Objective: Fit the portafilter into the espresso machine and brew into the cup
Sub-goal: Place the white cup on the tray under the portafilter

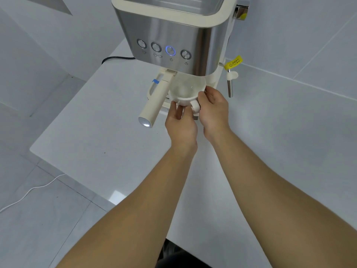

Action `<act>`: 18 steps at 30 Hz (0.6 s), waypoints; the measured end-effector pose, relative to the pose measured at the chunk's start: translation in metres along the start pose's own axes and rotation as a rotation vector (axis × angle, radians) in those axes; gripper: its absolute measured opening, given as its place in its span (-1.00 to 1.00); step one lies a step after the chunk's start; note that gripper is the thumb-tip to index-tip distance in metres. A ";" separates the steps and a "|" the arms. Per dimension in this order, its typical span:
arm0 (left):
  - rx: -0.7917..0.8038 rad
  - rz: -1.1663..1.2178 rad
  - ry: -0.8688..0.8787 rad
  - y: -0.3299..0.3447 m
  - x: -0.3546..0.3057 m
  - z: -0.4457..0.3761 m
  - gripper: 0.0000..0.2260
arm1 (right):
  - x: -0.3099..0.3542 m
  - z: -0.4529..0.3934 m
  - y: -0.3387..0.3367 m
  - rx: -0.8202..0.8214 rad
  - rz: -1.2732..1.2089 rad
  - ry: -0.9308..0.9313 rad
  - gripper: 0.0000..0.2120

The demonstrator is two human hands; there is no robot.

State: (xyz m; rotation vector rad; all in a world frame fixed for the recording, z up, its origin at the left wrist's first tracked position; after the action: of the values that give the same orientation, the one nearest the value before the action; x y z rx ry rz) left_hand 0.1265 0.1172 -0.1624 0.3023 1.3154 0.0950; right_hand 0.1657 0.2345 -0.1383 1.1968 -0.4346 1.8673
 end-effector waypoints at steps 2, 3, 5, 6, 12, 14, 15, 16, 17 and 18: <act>-0.002 -0.009 0.019 0.002 0.000 -0.001 -0.57 | 0.001 -0.002 0.000 -0.005 0.018 -0.002 -0.74; -0.007 -0.012 0.024 0.003 0.000 -0.002 -0.58 | 0.002 -0.002 0.001 -0.004 0.034 -0.010 -0.75; -0.017 -0.012 0.030 0.003 -0.001 -0.003 -0.60 | 0.002 -0.001 0.003 0.007 0.057 -0.025 -0.77; -0.013 -0.010 0.030 0.003 -0.001 -0.003 -0.60 | 0.002 -0.001 0.004 0.017 0.061 -0.025 -0.77; 0.018 0.049 0.011 0.008 -0.004 0.002 -0.57 | 0.002 0.001 0.005 0.043 0.074 0.001 -0.77; 0.026 0.056 0.004 0.009 -0.006 0.005 -0.57 | 0.002 0.004 0.006 0.047 0.088 0.010 -0.76; 0.027 0.058 -0.003 0.008 -0.008 0.007 -0.57 | 0.002 0.006 0.006 0.052 0.094 0.018 -0.76; 0.030 0.058 -0.011 0.008 -0.009 0.009 -0.57 | 0.002 0.009 0.005 0.057 0.107 0.024 -0.76; 0.037 0.061 -0.022 0.008 -0.011 0.013 -0.58 | 0.002 0.013 0.004 0.061 0.122 0.025 -0.77; 0.046 0.062 -0.035 0.008 -0.014 0.016 -0.59 | 0.004 0.018 0.004 0.069 0.139 0.023 -0.79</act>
State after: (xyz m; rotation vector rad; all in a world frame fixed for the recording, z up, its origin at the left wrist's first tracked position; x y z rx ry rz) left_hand 0.1395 0.1187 -0.1439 0.3821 1.2747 0.1112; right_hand 0.1720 0.2219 -0.1261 1.2161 -0.4537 2.0280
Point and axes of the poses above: each hand's wrist, its own z-axis away from the middle knuckle, its own y-axis out of the palm, x = y × z, the point moved 9 cm from there along -z, towards the middle knuckle, and after that the axes turned 12 degrees about y, right-handed, at the moved point
